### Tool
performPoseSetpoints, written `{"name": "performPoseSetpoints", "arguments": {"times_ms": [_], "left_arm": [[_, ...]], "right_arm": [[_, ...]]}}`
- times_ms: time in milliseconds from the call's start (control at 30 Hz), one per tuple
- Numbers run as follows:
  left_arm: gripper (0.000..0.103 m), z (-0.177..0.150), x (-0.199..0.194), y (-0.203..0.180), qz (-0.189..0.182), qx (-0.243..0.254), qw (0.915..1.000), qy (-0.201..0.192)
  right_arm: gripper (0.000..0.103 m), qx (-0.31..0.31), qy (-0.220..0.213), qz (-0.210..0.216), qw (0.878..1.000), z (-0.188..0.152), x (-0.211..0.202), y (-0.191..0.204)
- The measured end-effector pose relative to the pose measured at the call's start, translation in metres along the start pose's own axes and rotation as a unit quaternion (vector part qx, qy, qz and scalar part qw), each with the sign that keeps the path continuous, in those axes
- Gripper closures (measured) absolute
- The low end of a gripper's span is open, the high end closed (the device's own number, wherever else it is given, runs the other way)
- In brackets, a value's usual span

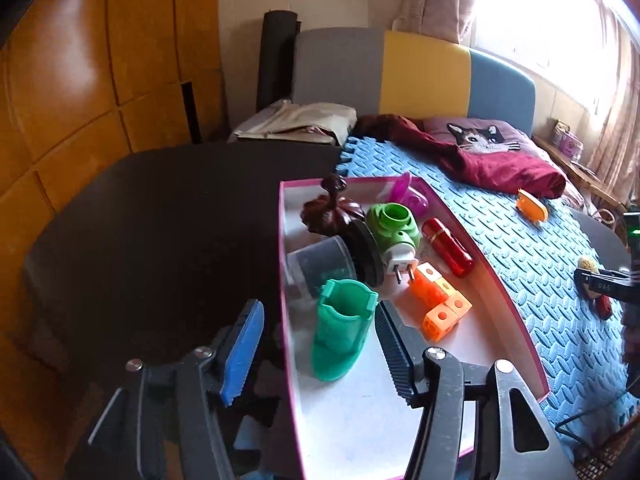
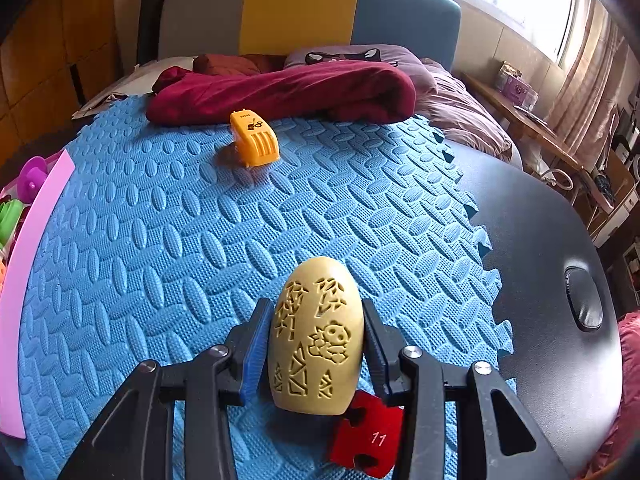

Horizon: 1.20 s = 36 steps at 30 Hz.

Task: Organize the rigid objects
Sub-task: 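Lower the green cup into the tray and open the left gripper, then lift the yellow oval block and carry it toward the tray with right gripper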

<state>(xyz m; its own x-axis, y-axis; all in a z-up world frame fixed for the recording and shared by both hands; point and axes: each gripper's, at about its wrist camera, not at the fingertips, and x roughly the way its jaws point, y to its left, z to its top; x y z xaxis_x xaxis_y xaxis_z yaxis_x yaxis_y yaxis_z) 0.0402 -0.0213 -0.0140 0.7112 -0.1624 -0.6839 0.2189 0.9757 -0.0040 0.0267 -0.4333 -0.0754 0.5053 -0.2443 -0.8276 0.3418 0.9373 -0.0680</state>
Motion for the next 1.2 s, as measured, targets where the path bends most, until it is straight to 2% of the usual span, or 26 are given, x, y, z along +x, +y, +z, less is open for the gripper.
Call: {"name": "performPoseSetpoints", "arguments": {"times_ms": [167,267,467,1200], "left_arm": [[0.042,0.0,-0.012,0.008,0.015,-0.011,0.9998,-0.008],[0.041,0.0,-0.014,0.012,0.02,-0.018,0.9996,-0.007],[0.042,-0.003,-0.017,0.019,0.031,-0.028,0.9991,-0.008],[0.041,0.0,-0.027,0.016,0.039,-0.034,0.9985,-0.018]], "right_arm": [[0.06,0.011,0.003,0.005,1.0,0.001,0.001,-0.002],[0.06,0.023,0.01,0.051,0.998,0.003,0.002,-0.002],[0.06,-0.039,0.0,0.081,0.996,-0.002,-0.001,0.028],[0.06,-0.058,-0.009,0.065,0.996,-0.005,-0.004,0.035]]}}
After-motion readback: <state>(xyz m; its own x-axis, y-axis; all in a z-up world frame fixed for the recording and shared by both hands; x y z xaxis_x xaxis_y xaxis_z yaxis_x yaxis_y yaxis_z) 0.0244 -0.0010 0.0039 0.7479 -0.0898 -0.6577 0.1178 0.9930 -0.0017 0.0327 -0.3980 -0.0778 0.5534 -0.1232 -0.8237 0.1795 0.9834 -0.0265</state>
